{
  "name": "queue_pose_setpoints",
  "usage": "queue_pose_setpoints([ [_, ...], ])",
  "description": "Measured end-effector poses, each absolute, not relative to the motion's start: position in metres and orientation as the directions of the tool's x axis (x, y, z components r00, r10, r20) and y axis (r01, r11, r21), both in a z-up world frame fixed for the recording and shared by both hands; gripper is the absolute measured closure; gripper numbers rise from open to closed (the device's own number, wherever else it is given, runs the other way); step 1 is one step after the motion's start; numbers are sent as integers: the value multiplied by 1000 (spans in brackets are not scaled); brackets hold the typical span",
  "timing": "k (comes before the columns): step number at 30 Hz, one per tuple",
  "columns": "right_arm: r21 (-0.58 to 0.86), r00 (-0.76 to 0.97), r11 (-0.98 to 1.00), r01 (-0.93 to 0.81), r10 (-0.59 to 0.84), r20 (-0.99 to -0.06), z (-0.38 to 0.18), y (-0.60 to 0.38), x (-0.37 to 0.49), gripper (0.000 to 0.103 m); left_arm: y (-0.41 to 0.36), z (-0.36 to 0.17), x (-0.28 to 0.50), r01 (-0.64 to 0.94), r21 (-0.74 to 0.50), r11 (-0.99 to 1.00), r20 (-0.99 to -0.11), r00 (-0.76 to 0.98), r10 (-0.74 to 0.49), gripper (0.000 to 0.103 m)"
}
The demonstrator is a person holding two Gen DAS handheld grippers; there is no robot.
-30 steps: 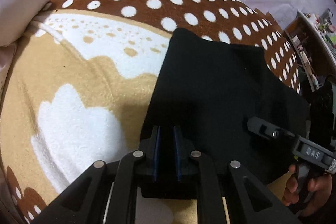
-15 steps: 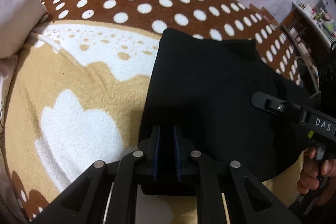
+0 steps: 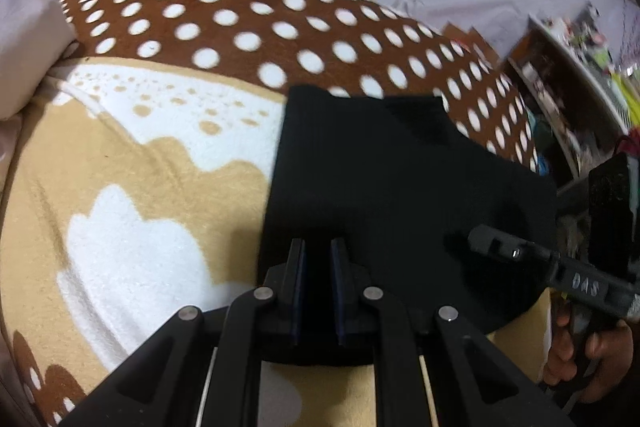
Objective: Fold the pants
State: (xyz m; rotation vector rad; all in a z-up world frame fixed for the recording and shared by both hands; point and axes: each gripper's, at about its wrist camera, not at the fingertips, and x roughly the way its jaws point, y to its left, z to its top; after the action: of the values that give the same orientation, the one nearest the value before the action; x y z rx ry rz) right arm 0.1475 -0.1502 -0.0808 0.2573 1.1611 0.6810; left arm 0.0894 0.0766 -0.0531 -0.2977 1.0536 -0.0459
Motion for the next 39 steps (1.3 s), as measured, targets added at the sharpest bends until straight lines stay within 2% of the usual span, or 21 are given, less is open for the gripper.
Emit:
queue_pose_setpoints([
  [3,462,133,817,-345,530,-837,-110,-140,143,89,63,-80,96,-90,-225,970,-913,366,-178,89],
  [5,457,161,823,-338,528,-834,-104,-146,141,89,57,-78,96,-74,-193,978,-914,376,-152,89],
  [10,392,201,846,-362,482,-853,-86,-165,125,89,55,-71,87,-90,-219,972,-906,389,-168,89],
  [13,327,188,886,-329,401,-896,-97,-187,120,89,40,-73,83,-59,-198,978,-916,365,-163,89],
  [25,215,398,942,-256,306,-865,-18,-247,76,89,-21,-28,50,65,-223,973,-879,419,-229,89],
  [26,205,410,946,-253,296,-863,-13,-252,70,87,-24,-24,45,71,-222,972,-875,425,-231,89],
  [28,191,429,950,-248,284,-858,-3,-257,60,74,-26,-17,39,74,-226,971,-870,433,-236,89],
  [29,185,439,952,-245,279,-854,1,-257,54,62,-26,-14,36,72,-228,971,-869,435,-236,89],
  [30,179,449,953,-243,274,-851,5,-259,49,59,-26,-10,33,70,-228,971,-866,441,-235,89],
  [39,160,463,954,-253,264,-846,13,-262,30,59,-27,9,17,54,-196,979,-853,483,-197,89],
])
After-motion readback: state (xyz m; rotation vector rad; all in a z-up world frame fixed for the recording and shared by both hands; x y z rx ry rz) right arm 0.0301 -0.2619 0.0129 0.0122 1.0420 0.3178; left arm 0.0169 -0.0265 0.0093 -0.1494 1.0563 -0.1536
